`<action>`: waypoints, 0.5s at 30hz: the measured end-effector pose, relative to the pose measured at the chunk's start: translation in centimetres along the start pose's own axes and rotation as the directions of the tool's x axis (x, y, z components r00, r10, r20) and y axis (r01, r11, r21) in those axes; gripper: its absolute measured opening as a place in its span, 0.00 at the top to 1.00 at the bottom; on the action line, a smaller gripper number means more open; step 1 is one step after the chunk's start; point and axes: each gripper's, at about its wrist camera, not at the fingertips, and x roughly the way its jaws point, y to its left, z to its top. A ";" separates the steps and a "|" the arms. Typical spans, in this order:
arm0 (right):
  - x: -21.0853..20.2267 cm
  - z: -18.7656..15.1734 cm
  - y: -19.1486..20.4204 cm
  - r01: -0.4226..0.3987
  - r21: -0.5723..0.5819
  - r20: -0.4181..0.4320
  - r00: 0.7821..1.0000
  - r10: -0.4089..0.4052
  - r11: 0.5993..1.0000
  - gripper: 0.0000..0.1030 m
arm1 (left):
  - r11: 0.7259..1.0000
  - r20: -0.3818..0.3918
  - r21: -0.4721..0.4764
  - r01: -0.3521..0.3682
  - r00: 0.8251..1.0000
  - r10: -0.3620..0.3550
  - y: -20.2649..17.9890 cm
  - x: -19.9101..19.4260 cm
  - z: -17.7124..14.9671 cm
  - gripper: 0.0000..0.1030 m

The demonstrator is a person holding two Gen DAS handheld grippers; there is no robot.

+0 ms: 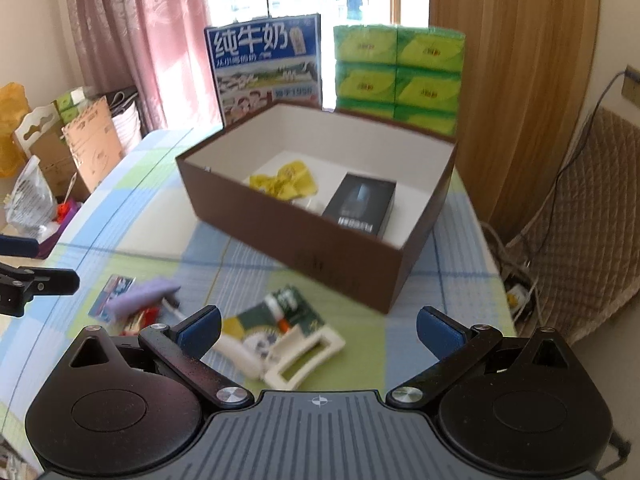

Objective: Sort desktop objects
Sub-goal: 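Withdraw both tools from the brown box toward the remaining items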

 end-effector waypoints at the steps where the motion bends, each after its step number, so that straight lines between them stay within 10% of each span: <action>1: 0.1 -0.4 0.0 -0.004 0.008 -0.013 1.000 0.004 1.000 0.02 | 1.000 -0.009 -0.005 -0.002 1.000 0.002 0.1 -0.1 -0.5 0.09; 15: 1.2 -3.8 0.5 -0.032 0.088 -0.142 0.989 0.045 0.996 0.02 | 1.000 -0.093 -0.014 -0.002 0.996 0.001 1.4 0.4 -4.1 0.11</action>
